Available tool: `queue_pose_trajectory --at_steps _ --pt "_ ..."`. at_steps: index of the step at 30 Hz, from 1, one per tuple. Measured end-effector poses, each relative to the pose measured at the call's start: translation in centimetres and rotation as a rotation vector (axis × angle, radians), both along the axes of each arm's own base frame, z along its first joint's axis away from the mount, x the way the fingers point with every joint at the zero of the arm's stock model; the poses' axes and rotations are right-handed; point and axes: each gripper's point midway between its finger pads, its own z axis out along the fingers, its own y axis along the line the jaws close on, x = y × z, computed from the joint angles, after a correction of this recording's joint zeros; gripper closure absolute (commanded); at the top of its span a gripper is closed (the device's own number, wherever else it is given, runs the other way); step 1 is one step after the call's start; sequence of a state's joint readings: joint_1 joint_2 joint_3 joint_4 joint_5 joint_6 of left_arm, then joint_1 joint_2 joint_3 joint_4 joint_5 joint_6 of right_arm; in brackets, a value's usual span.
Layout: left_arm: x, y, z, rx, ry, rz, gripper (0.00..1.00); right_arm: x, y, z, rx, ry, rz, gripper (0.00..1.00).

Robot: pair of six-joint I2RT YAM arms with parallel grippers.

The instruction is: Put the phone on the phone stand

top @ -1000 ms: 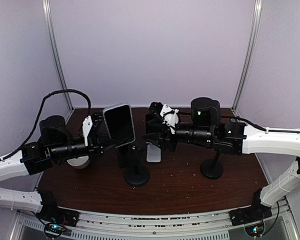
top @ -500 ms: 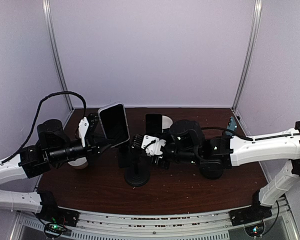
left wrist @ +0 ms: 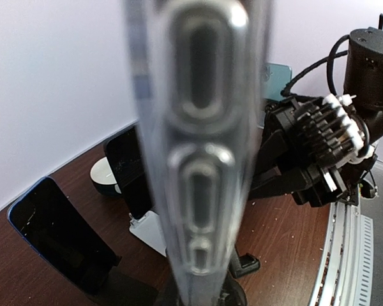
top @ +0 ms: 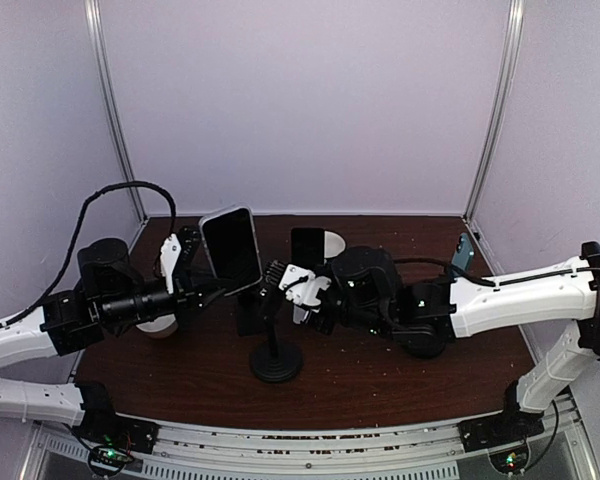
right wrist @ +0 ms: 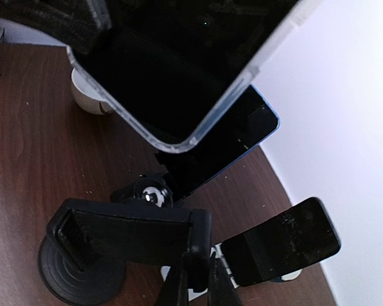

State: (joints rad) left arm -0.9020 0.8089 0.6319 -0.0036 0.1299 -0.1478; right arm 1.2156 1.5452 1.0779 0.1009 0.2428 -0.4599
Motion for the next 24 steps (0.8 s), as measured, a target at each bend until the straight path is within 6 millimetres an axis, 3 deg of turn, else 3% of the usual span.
queue_pose_trajectory --at_steps 8,15,21,24 --pt "-0.1 -2.5 0.9 -0.142 -0.016 -0.046 1.0 0.1 0.0 -1.1 0.238 0.238 -0.151 1.0" --pt "-1.3 -7.2 -1.4 -0.198 0.045 -0.122 1.0 -1.1 0.3 -2.0 0.318 0.256 -0.255 1.0" --pt "-1.2 -5.6 -3.1 -0.212 0.074 -0.014 1.0 -1.0 0.0 -2.0 0.371 0.273 -0.291 1.0" --pt "-1.6 -5.1 -3.0 -0.223 0.066 0.016 1.0 -1.1 0.1 -1.9 0.381 0.285 -0.286 1.0"
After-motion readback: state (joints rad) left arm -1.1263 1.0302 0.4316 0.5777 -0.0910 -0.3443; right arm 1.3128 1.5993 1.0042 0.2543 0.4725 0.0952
